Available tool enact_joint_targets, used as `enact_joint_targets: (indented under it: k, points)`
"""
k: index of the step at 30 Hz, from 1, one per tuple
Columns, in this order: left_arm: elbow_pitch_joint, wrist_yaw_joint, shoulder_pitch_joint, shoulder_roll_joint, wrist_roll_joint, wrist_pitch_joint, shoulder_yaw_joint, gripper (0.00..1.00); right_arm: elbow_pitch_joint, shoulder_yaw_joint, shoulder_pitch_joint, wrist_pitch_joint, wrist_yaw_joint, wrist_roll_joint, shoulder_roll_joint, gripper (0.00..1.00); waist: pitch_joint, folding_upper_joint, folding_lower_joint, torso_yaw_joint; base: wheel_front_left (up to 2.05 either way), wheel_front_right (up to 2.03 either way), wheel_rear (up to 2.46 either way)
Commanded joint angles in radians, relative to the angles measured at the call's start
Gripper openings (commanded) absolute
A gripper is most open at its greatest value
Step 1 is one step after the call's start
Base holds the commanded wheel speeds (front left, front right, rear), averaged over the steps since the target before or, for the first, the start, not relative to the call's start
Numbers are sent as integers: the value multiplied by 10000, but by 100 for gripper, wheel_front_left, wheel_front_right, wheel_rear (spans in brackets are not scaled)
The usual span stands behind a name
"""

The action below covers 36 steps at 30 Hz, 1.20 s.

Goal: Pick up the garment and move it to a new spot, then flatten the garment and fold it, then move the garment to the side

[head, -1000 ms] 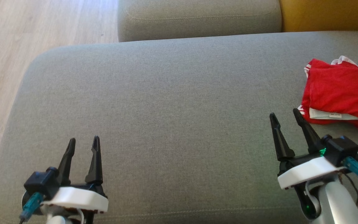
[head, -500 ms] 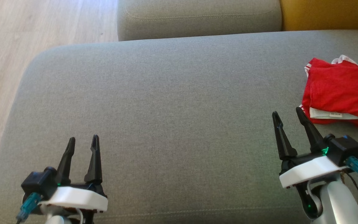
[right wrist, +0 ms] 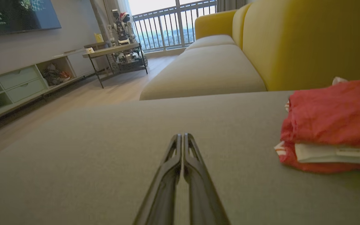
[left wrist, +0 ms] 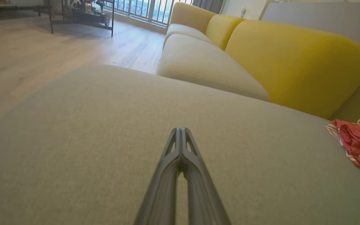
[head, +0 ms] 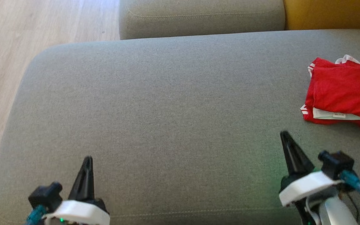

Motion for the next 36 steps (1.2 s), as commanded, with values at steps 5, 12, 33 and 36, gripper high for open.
enact_joint_targets:
  k: [5, 12, 33, 36]
  points:
    - [-149, -15, -178, 15, -589, 143, 68, 0, -165, -69, -164, 164, 0, 629, -1, 0, -6, 0, 0, -22, 0, 0, 0]
    - [-108, -34, -282, 36, -1333, 334, 158, 0, -197, -114, -157, 358, 0, 1434, -1, 0, -12, 0, 0, -49, 0, 0, 0]
    - [-17, -94, -588, 77, -3641, 943, 458, 0, -258, -283, -172, 991, -1, 3951, 1, 0, -33, 0, 0, -135, 0, 0, 0]
    - [-9, -100, -615, 79, -3850, 1000, 487, 0, -262, -299, -174, 1049, -1, 4180, 1, 0, -35, 0, 0, -142, 0, 0, 0]
